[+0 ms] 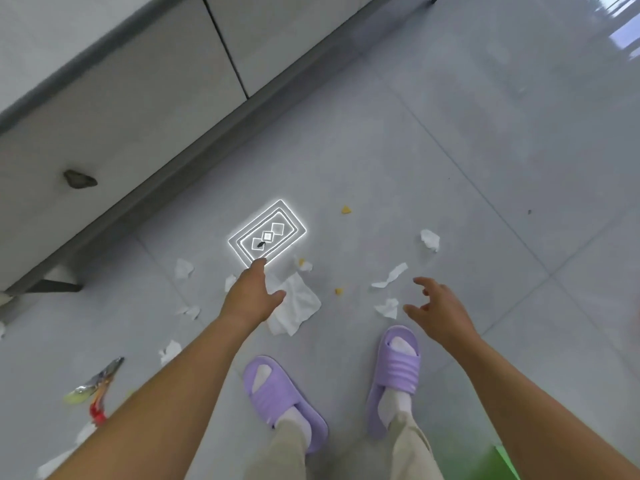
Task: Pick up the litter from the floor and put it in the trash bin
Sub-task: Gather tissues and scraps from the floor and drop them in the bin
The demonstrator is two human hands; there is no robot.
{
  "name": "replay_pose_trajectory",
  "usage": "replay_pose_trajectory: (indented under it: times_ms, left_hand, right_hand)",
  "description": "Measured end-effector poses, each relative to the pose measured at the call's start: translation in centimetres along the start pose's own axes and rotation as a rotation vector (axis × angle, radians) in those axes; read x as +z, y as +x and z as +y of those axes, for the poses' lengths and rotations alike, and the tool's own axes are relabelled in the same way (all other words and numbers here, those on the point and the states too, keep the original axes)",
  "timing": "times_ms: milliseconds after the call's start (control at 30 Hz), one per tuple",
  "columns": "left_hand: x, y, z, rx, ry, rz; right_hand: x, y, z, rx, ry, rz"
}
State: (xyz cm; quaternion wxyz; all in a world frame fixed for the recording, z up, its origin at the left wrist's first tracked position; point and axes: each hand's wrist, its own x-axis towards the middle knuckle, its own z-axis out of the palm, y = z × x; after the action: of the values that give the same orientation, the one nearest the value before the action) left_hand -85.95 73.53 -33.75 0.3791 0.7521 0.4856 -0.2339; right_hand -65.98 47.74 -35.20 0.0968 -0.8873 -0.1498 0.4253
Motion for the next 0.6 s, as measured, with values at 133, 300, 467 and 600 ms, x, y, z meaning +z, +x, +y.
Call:
replay_pose_trajectory:
  times_ms: [133, 300, 467, 600]
  left_hand:
    - [3.0, 5.0, -0.3, 0.002, 0.034, 0.017]
    - [7.3, 11.5, -0.7, 0.073, 0.036, 0.057]
    - [10.2, 18.0, -2.3, 0.171, 0.056, 0.008]
    - [11.9, 20.4, -4.3, 0.340, 0.262, -0.068]
  right_hand:
    - [0.3, 5.9, 2.1, -0.043, -0.128, 0.017]
    - [0.1, 14.0, 5.6, -0.031, -0.293, 0.139]
    - [-1.6, 22.2, 8.3, 0.008, -0.374, 0.133]
    - [-1.0, 26.6, 9.2, -0.094, -0.347, 0.077]
